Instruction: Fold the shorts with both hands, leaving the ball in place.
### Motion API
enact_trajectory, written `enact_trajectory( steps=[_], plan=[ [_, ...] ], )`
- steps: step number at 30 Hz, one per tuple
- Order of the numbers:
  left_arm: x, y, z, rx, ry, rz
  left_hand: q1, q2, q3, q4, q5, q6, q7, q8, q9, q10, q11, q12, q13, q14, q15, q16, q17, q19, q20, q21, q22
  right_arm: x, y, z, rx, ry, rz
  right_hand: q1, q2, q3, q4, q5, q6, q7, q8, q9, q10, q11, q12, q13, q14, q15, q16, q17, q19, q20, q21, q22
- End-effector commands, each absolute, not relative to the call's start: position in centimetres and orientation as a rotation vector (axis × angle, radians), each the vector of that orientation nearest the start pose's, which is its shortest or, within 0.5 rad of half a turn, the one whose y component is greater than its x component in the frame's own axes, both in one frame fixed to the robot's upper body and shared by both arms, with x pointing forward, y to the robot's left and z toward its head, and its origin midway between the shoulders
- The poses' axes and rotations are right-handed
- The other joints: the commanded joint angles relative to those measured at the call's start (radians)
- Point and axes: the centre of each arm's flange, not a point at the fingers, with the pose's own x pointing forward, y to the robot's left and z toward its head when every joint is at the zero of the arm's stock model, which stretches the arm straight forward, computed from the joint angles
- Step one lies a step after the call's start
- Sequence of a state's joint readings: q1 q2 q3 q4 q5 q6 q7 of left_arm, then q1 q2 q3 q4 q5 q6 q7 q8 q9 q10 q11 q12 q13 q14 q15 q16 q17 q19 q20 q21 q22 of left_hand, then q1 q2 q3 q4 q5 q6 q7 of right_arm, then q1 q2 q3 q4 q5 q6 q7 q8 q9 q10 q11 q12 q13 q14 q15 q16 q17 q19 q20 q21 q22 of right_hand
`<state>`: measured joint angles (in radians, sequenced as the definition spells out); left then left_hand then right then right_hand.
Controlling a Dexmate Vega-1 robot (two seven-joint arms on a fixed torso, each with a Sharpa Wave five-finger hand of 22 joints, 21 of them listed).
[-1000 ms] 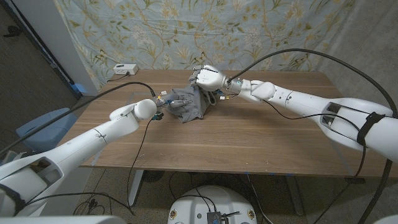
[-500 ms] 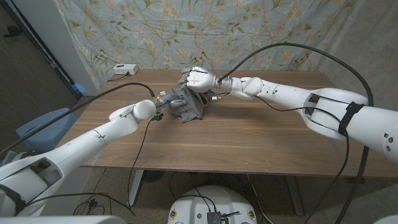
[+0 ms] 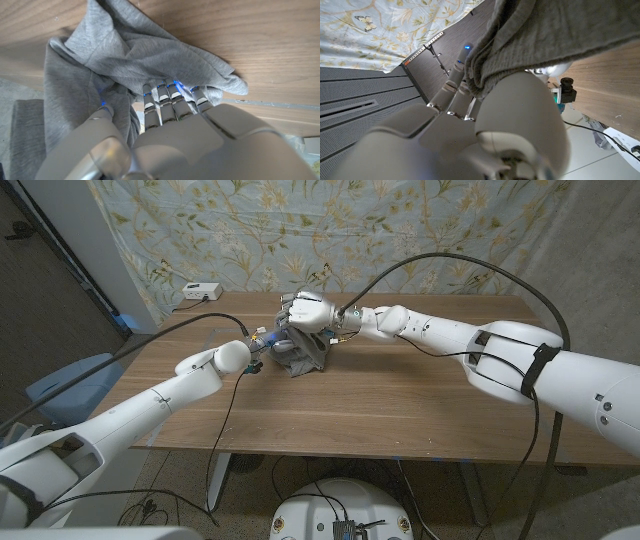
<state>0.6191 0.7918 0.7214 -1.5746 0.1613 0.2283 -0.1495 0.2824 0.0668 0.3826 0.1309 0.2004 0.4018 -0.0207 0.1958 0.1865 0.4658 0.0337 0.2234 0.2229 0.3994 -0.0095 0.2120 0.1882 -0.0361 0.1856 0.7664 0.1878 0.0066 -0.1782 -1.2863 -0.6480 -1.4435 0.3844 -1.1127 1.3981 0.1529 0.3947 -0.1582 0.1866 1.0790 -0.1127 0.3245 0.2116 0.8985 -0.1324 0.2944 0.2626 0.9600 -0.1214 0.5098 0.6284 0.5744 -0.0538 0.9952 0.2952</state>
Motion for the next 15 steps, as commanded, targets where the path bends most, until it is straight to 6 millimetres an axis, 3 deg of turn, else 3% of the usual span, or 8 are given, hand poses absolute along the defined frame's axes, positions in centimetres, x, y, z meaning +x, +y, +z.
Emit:
enact_trajectory(
  steps=[1, 6, 10, 15],
  plan=[
    [63.2, 25.2, 1.4, 1.179, -0.39, -0.145, -0.004, -0.003, -0.004, -0.004, 0.004, 0.01, 0.0, 0.003, 0.0, 0.007, 0.001, -0.001, 0.0, 0.005, 0.005, -0.002, 0.003, 0.004, 0.009, 0.001, 0.002, 63.2, 1.3, 6.4, 2.408, 2.6, -0.173, 0.017, 0.004, -0.008, 0.002, 0.005, -0.003, -0.002, -0.004, 0.005, 0.001, -0.001, -0.005, 0.002, 0.021, -0.116, -0.006, 0.002, -0.006, -0.155, 0.011, 0.003],
    [60.7, 25.8, 3.0, 1.263, -0.396, -0.015, 0.015, 0.003, 0.006, -0.02, 0.006, 0.024, 0.009, 0.008, 0.0, 0.005, -0.002, -0.003, -0.002, 0.002, 0.006, -0.005, 0.0, 0.006, 0.009, -0.003, 0.002, 63.4, 1.1, 6.6, 2.417, 2.589, -0.154, 0.019, 0.004, -0.01, 0.003, 0.005, -0.001, -0.003, -0.006, 0.005, 0.002, -0.001, -0.007, 0.002, 0.023, -0.116, -0.007, 0.004, -0.011, -0.154, 0.021, 0.003],
    [58.6, 26.0, 3.6, 1.35, -0.377, 0.119, 0.039, 0.013, 0.021, -0.041, 0.005, 0.043, -0.006, 0.013, 0.0, 0.009, -0.009, -0.001, -0.004, 0.002, 0.0, -0.007, -0.003, 0.008, 0.008, -0.007, 0.001, 63.4, 0.9, 6.9, 2.417, 2.587, -0.143, 0.02, 0.004, -0.012, 0.004, 0.004, -0.001, -0.003, -0.007, 0.005, 0.004, -0.001, -0.008, 0.003, 0.025, -0.116, -0.008, 0.005, -0.014, -0.154, 0.027, 0.003],
    [56.0, 27.1, 4.2, 1.311, -0.407, 0.24, 0.073, 0.032, 0.047, -0.07, 0.001, 0.086, 0.008, 0.023, 0.0, 0.028, -0.011, 0.005, -0.007, 0.016, -0.003, -0.004, -0.005, 0.022, 0.004, -0.009, 0.001, 63.6, 0.8, 6.8, 2.43, 2.569, -0.143, 0.021, 0.004, -0.014, 0.005, 0.004, 0.0, -0.002, -0.009, 0.005, 0.005, -0.002, -0.01, 0.003, 0.025, -0.116, -0.01, 0.006, -0.017, -0.153, 0.035, 0.003]
  ],
)
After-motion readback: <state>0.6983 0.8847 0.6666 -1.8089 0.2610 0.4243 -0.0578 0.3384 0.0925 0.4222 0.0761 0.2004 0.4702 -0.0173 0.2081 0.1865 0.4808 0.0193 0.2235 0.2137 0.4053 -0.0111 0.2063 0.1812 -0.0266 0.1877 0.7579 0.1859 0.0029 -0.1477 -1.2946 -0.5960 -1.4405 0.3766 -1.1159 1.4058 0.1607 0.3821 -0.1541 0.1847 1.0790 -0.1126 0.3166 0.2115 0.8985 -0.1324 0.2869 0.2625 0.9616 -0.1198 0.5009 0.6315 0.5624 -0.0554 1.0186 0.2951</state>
